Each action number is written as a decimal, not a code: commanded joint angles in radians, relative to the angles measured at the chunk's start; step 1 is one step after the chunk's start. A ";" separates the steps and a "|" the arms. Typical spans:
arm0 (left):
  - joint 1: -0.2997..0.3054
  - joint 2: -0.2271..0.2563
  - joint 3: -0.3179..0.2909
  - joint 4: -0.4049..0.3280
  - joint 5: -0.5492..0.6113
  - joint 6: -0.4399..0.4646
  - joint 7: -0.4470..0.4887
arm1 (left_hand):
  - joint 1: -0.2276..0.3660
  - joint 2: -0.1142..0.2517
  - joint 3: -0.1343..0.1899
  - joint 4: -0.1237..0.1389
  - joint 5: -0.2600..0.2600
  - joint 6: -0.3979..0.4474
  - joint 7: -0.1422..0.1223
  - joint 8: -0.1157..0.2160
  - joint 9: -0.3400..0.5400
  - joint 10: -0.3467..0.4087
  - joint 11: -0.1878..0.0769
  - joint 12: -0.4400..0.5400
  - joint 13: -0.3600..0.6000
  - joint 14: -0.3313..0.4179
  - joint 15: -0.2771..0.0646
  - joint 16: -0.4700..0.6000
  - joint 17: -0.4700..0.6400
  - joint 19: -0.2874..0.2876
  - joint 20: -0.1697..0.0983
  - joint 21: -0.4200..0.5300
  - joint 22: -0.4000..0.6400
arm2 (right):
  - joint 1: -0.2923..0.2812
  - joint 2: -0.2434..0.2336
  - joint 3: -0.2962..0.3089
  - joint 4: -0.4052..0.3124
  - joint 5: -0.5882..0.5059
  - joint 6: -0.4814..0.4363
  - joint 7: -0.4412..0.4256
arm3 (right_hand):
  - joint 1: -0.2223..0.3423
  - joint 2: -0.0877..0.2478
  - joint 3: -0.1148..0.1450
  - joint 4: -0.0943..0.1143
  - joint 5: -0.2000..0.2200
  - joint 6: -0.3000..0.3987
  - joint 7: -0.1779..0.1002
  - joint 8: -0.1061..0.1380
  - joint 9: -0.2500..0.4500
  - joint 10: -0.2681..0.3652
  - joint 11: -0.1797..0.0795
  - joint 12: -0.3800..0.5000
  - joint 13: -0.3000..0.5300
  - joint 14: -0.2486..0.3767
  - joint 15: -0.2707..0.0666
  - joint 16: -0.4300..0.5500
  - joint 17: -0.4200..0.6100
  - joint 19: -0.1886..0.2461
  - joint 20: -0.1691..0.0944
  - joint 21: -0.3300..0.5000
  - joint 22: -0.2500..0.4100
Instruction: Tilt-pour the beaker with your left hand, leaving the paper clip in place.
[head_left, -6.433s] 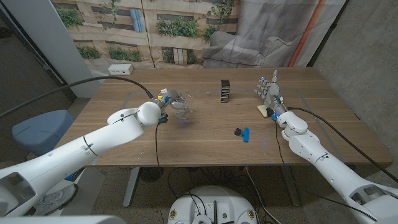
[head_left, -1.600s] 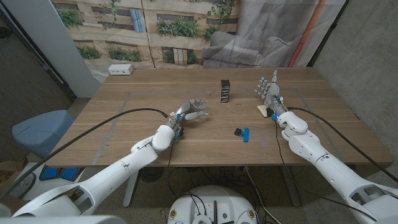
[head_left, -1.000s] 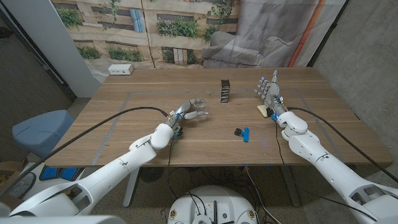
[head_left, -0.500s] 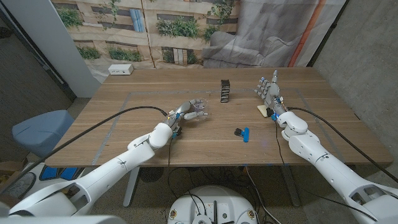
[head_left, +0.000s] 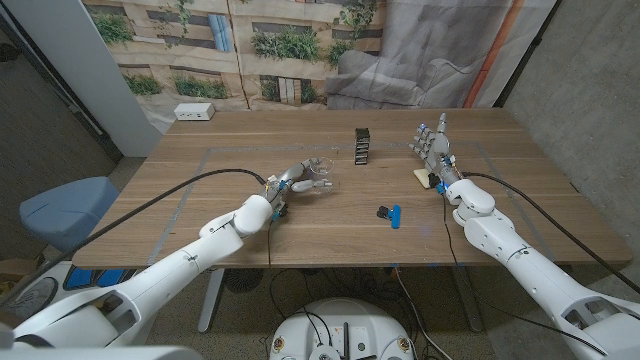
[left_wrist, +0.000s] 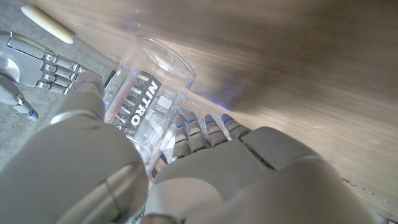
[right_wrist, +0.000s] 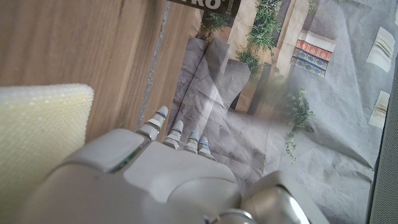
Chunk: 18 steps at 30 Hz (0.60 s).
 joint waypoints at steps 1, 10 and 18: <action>-0.020 0.027 -0.005 0.012 -0.028 -0.040 -0.069 | -0.016 -0.014 -0.012 0.003 -0.006 -0.025 0.018 -0.018 0.001 -0.037 0.001 -0.003 -0.015 -0.039 0.011 -0.003 0.000 -0.025 0.003 -0.002 0.001 | -0.001 0.000 0.000 -0.001 0.000 -0.001 -0.001 | 0.007 0.086 -0.007 0.000 0.006 -0.005 -0.001 0.006 0.002 -0.009 0.003 0.006 0.005 -0.004 -0.021 0.003 0.006 0.001 0.006 0.007 0.005; -0.024 0.049 -0.014 0.009 -0.056 -0.064 -0.127 | -0.050 -0.016 -0.026 0.010 -0.011 -0.071 0.039 -0.046 0.001 -0.085 0.019 -0.004 -0.036 -0.084 0.024 -0.003 -0.001 -0.056 0.008 -0.004 0.002 | -0.001 -0.001 0.000 -0.002 0.000 -0.001 -0.001 | 0.007 0.086 -0.007 0.000 0.006 -0.005 -0.001 0.006 0.002 -0.009 0.003 0.006 0.005 -0.004 -0.021 0.003 0.006 0.001 0.006 0.007 0.005; -0.019 0.081 -0.040 -0.007 -0.106 -0.076 -0.183 | -0.084 -0.007 -0.035 0.016 -0.012 -0.105 0.039 -0.059 0.001 -0.145 0.032 -0.007 -0.054 -0.128 0.035 -0.003 -0.002 -0.090 0.011 -0.005 0.002 | -0.001 -0.001 0.000 -0.002 0.000 -0.001 -0.001 | 0.007 0.086 -0.007 0.000 0.006 -0.005 -0.001 0.006 0.002 -0.009 0.003 0.006 0.005 -0.004 -0.021 0.003 0.006 0.001 0.006 0.007 0.005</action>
